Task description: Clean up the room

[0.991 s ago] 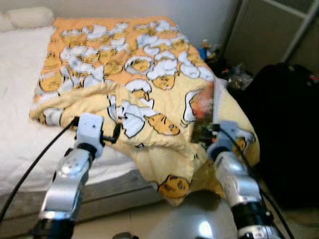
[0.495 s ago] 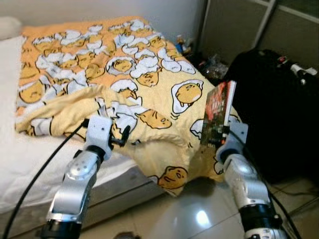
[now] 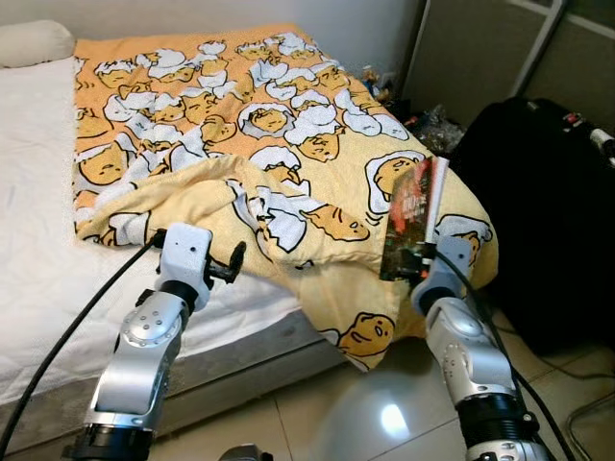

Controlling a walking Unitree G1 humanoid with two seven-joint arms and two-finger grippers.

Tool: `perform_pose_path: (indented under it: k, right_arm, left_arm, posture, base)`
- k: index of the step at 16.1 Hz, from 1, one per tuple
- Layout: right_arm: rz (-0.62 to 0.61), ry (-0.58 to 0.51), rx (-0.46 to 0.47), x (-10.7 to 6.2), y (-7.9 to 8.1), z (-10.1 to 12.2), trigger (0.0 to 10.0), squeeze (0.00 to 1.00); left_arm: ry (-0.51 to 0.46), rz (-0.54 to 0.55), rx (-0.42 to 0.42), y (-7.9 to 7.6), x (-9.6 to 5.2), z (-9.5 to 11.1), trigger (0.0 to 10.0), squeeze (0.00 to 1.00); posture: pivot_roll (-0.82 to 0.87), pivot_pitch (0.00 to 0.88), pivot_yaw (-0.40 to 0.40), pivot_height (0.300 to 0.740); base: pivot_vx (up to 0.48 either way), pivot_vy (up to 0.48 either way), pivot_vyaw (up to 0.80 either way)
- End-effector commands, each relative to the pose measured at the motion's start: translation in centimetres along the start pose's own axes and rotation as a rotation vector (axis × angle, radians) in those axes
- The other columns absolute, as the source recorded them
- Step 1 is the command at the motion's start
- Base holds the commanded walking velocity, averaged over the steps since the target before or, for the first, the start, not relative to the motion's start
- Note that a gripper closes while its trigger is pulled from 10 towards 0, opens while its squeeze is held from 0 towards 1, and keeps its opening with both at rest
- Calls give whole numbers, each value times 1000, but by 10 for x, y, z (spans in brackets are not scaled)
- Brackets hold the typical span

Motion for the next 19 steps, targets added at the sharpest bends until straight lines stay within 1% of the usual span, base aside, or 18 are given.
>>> perform_pose_path:
  k: [1, 19]
  right_arm:
    - [20, -55, -14, 1, 3, 14, 10000, 0]
    - [17, -58, -22, 2, 3, 17, 10000, 0]
  left_arm:
    - [-13, 5, 5, 0, 1, 4, 10000, 0]
    - [-16, 24, 2, 4, 3, 6, 10000, 0]
  posture:
    - [39, 0, -7, 740]
    - [40, 0, -11, 740]
  base:
    - [0, 334, 0]
    - [0, 355, 0]
Point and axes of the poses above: a point about 5 cm out from each wrist's last joint towards the gripper, its own x axis pointing out of the wrist towards the gripper, its own z axis along the axis of the wrist's last joint, y = z × x, the point moved 1 cm from there along x, pointing out of the wrist towards the gripper, and after that the axes turned 15 degrees about x, right-handed, at the moved point
